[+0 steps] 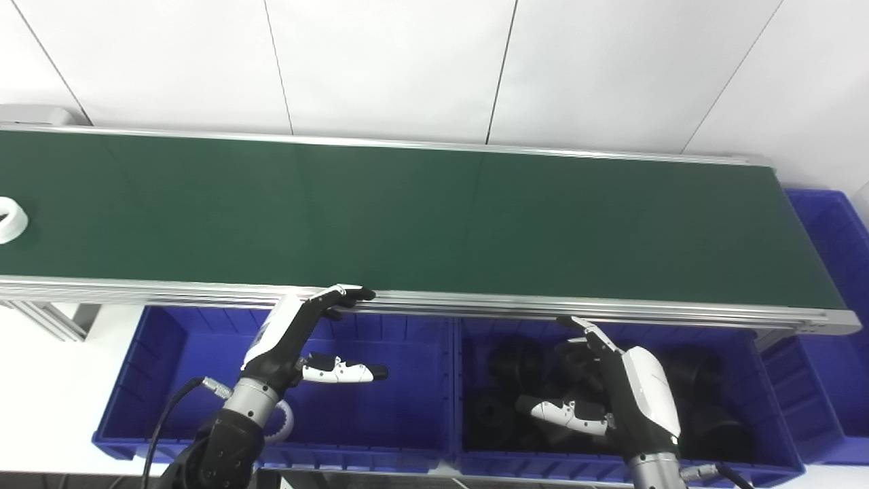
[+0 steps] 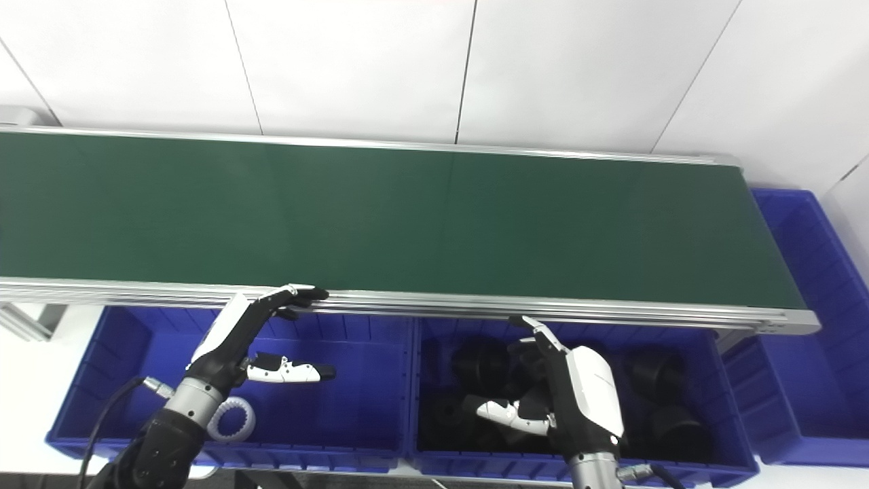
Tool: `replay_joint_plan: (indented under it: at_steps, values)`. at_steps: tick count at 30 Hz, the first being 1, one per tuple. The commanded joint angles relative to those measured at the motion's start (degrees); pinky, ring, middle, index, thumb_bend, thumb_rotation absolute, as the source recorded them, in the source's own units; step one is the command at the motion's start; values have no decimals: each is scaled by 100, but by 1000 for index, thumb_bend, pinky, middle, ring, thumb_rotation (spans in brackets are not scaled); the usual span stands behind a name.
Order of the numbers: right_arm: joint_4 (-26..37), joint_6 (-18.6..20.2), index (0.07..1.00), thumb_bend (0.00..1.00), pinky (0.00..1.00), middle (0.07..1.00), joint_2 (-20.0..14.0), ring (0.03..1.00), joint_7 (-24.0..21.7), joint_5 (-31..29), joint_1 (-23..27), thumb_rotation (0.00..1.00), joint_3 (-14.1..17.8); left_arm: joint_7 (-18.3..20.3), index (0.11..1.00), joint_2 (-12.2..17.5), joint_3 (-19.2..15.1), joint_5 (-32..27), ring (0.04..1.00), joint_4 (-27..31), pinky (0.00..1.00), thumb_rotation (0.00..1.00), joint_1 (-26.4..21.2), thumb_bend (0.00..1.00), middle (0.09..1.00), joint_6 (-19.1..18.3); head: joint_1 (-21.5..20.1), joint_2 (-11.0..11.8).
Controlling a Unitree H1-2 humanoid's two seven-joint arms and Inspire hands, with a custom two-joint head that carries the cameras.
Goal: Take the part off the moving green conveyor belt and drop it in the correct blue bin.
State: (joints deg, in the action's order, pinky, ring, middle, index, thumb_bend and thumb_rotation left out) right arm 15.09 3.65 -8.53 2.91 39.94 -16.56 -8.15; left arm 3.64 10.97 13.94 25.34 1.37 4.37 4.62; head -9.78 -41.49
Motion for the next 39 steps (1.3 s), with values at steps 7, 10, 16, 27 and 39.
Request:
replay_joint_plan:
  at_steps: [7, 10, 16, 27, 39]
  values:
    - [136, -292, 809, 759, 573, 647, -214, 622, 154, -168, -72, 317, 150, -186, 749, -159, 138, 238, 796, 47, 743, 304, -28, 878, 804, 157, 1160, 351]
    - [41, -444, 801, 752, 575, 644, -325, 613, 256, -251, -96, 241, 209, -283, 751, -311, 230, 408, 815, 6, 780, 309, 30, 875, 807, 101, 1632, 569]
    - [26, -444, 798, 752, 583, 642, -417, 608, 283, -285, -96, 190, 203, -354, 758, -445, 313, 563, 818, -125, 754, 312, 21, 872, 820, 120, 1676, 765]
    - [190, -199, 803, 775, 625, 653, -375, 641, 126, -201, -165, 134, 198, -553, 773, -424, 379, 690, 822, -419, 757, 377, -33, 879, 829, 323, 1617, 1026]
    - [16, -385, 794, 789, 570, 642, -314, 620, 256, -248, -154, 116, 169, -582, 770, -409, 331, 567, 831, -576, 771, 358, -16, 878, 830, 463, 1315, 1250]
